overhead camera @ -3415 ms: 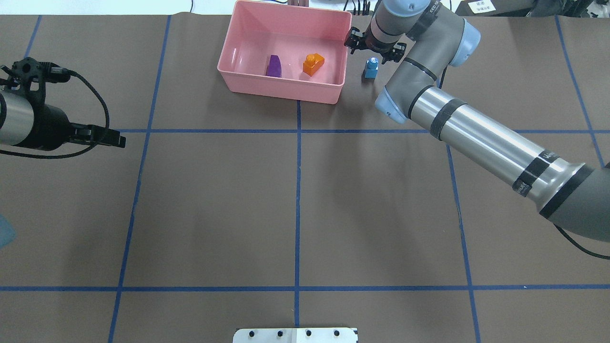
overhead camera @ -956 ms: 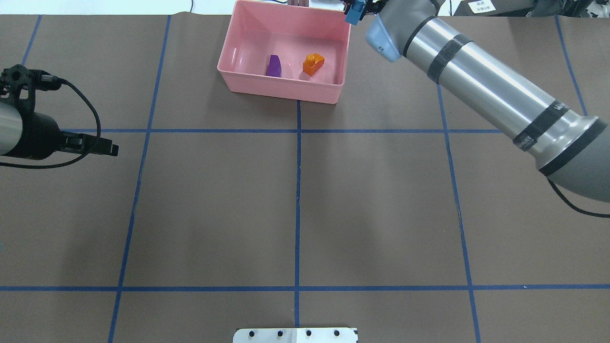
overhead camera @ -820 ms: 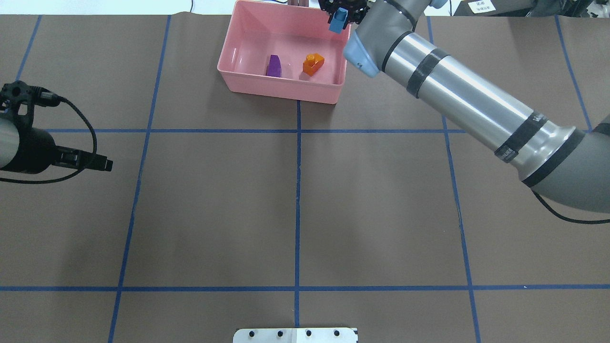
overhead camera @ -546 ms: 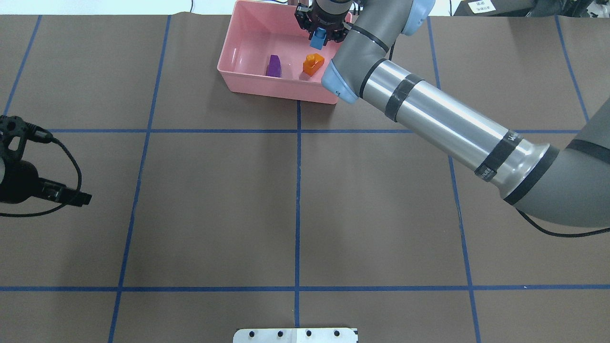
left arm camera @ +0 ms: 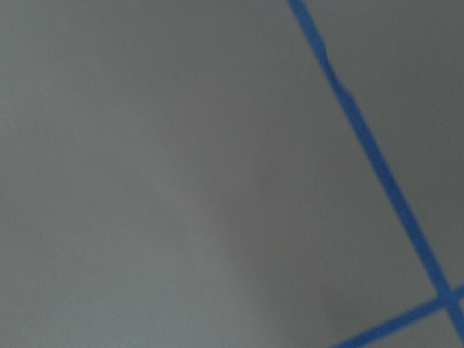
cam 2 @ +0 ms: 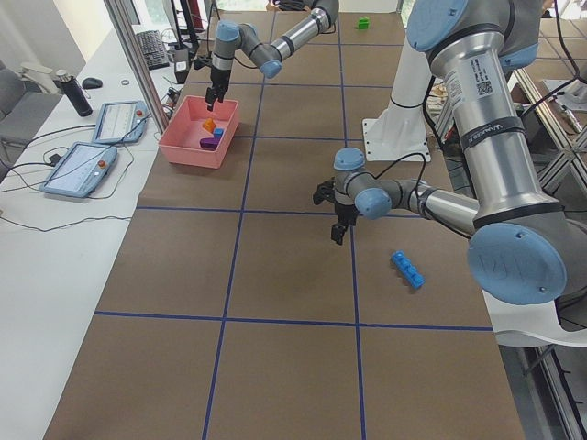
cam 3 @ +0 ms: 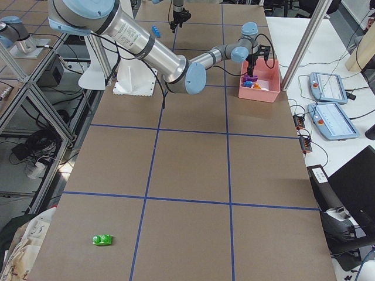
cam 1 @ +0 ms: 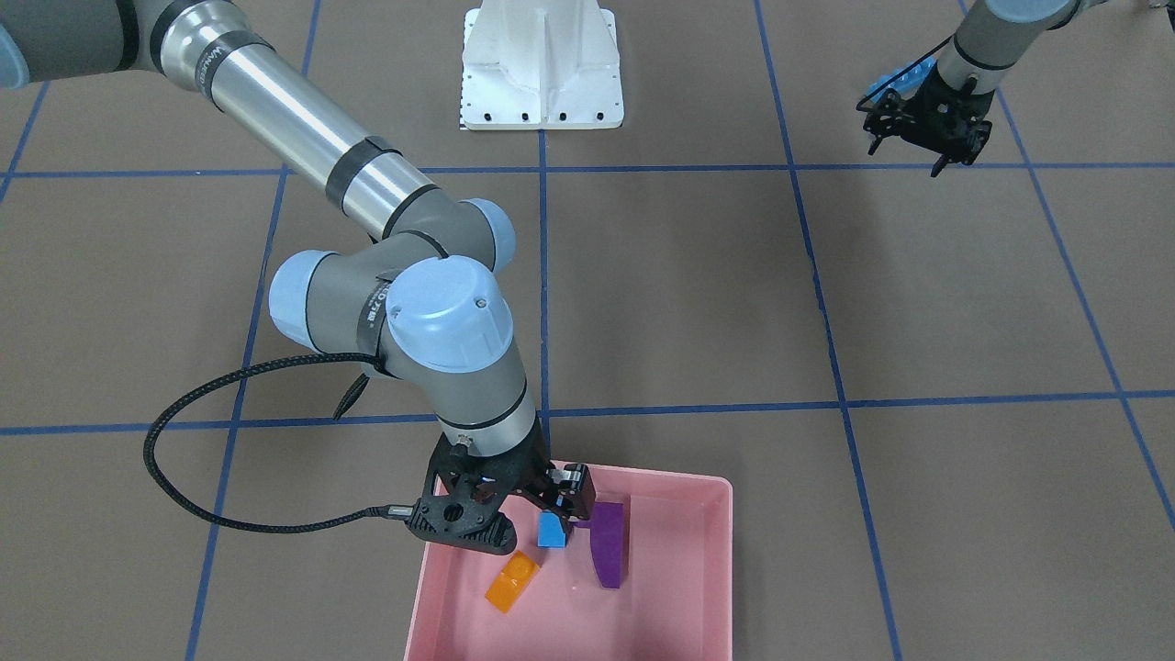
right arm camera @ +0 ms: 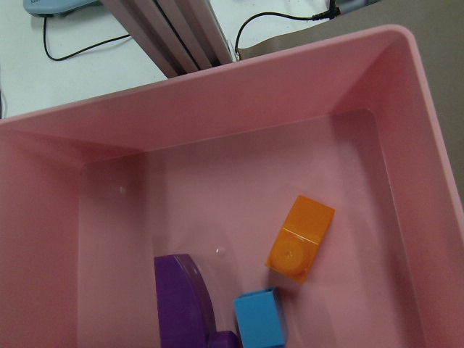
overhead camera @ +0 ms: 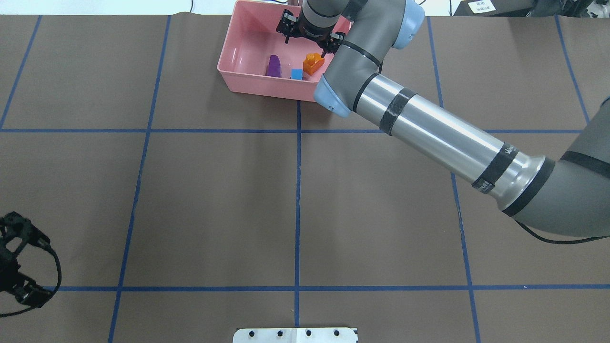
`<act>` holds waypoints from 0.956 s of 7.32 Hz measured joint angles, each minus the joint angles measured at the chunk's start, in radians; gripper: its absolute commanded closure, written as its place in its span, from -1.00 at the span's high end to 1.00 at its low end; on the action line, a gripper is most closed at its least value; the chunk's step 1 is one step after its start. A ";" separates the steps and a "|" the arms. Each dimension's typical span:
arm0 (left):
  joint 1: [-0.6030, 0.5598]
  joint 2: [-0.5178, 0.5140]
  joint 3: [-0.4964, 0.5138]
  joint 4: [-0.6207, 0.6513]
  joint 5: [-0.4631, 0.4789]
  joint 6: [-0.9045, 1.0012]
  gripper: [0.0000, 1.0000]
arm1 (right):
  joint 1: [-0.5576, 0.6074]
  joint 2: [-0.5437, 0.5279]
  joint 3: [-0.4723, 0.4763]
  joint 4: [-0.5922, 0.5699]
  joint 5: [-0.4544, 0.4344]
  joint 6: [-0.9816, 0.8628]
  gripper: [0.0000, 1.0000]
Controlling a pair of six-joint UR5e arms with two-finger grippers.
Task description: Put all blocks into box
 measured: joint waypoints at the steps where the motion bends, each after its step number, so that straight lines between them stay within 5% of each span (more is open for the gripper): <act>1: 0.120 0.052 -0.015 -0.002 0.059 -0.002 0.99 | 0.035 -0.028 0.066 -0.045 0.059 -0.008 1.00; 5: 0.428 0.131 -0.027 -0.002 0.113 -0.012 0.96 | 0.083 -0.119 0.206 -0.104 0.124 -0.025 1.00; 7: 0.486 0.142 -0.017 -0.001 0.123 -0.026 0.71 | 0.130 -0.222 0.303 -0.107 0.182 -0.054 1.00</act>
